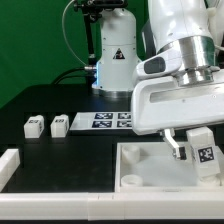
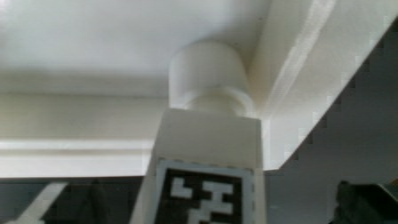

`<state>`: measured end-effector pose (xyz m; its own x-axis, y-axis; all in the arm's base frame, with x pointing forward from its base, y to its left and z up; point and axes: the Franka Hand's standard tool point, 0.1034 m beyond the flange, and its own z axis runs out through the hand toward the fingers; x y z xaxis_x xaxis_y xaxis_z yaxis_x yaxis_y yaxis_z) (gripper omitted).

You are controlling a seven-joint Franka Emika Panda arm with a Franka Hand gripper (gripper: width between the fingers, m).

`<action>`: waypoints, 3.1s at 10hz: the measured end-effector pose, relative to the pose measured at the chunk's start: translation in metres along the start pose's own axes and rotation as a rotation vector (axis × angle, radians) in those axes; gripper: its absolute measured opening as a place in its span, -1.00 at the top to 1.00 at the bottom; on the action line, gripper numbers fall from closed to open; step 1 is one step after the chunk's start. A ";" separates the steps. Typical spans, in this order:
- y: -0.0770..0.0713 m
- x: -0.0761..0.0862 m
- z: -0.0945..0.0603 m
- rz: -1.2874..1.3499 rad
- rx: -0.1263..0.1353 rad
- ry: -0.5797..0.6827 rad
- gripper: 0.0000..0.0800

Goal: Assemble one leg

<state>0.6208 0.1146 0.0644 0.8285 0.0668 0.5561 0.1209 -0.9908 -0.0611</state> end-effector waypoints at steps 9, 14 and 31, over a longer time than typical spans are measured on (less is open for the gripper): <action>0.001 0.012 -0.015 0.040 0.065 -0.415 -0.62; -0.003 0.022 -0.010 0.044 0.141 -0.804 -0.62; 0.005 0.027 0.001 1.525 -0.293 -0.761 0.27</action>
Offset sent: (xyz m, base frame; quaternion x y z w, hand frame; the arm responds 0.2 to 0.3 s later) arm 0.0000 0.0000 0.0000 0.0000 0.0000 0.0000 1.0000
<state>0.6442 0.1112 0.0785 0.1553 -0.9260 -0.3442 -0.9791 -0.1905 0.0709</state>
